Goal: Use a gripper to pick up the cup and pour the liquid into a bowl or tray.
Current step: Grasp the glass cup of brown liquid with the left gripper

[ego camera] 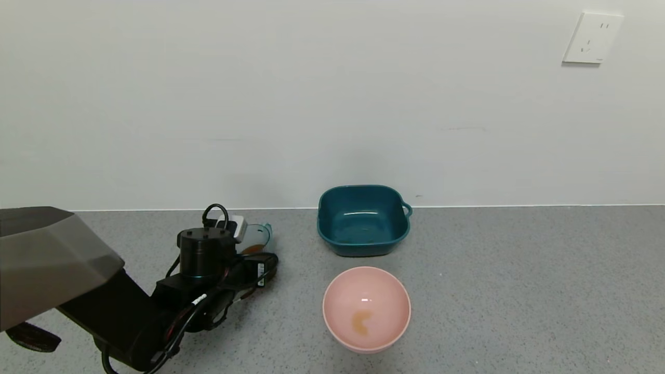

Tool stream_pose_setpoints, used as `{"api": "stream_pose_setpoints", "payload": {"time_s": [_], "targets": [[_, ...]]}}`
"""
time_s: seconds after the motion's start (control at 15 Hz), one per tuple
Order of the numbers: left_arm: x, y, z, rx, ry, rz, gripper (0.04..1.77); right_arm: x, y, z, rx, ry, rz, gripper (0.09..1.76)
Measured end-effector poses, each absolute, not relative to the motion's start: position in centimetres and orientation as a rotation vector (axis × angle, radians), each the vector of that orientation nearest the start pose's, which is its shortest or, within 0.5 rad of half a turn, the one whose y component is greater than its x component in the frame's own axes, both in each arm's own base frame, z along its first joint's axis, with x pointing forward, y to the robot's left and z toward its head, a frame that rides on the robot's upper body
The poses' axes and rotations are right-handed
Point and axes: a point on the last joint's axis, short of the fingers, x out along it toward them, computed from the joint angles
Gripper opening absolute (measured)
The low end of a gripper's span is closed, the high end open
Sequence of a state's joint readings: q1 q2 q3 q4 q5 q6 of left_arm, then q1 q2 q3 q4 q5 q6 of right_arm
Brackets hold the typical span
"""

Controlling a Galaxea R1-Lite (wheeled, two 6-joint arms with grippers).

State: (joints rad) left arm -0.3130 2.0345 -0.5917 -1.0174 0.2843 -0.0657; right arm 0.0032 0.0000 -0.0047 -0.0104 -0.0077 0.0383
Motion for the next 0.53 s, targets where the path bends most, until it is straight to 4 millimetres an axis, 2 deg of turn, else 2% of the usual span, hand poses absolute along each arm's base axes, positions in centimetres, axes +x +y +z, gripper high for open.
{"api": "stream_pose_setpoints", "payload": {"time_s": [0.53], "targets": [[30.89, -9.0, 6.87, 0.09, 0.395, -0.012, 1.29, -2.32, -0.02, 7.78, 0.038, -0.015, -0.004, 1.71]]}}
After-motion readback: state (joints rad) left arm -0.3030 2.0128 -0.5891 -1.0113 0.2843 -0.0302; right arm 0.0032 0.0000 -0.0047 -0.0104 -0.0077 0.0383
